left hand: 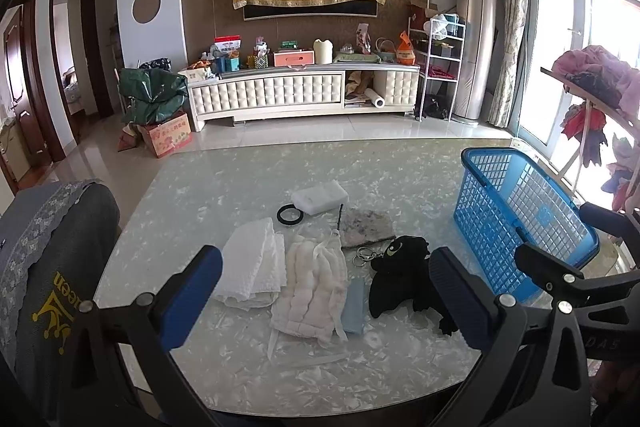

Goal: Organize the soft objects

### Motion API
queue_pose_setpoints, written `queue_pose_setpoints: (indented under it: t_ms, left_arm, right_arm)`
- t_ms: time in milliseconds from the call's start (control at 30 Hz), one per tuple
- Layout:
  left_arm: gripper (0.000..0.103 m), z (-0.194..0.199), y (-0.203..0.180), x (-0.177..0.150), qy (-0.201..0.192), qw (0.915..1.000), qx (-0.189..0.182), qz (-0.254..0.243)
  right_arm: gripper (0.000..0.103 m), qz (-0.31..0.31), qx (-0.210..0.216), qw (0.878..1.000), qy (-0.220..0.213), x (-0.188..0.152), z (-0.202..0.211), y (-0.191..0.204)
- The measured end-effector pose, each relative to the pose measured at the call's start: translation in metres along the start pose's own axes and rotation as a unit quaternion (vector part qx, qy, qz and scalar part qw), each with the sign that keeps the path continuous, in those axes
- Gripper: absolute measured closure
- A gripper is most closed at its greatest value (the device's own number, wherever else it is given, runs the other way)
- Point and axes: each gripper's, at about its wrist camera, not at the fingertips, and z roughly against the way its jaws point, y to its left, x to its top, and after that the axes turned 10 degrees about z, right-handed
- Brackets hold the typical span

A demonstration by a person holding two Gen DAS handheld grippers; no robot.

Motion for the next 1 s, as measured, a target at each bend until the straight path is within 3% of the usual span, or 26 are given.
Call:
queue_pose_setpoints:
  t_ms: [1000]
  left_arm:
    - [0.000,0.0029,0.0002,-0.0036,-0.002,0.9999,-0.013,0.000]
  right_arm:
    - [0.000,-0.006,0.008,1.000,-0.001,-0.0028,-0.0004,0.0004]
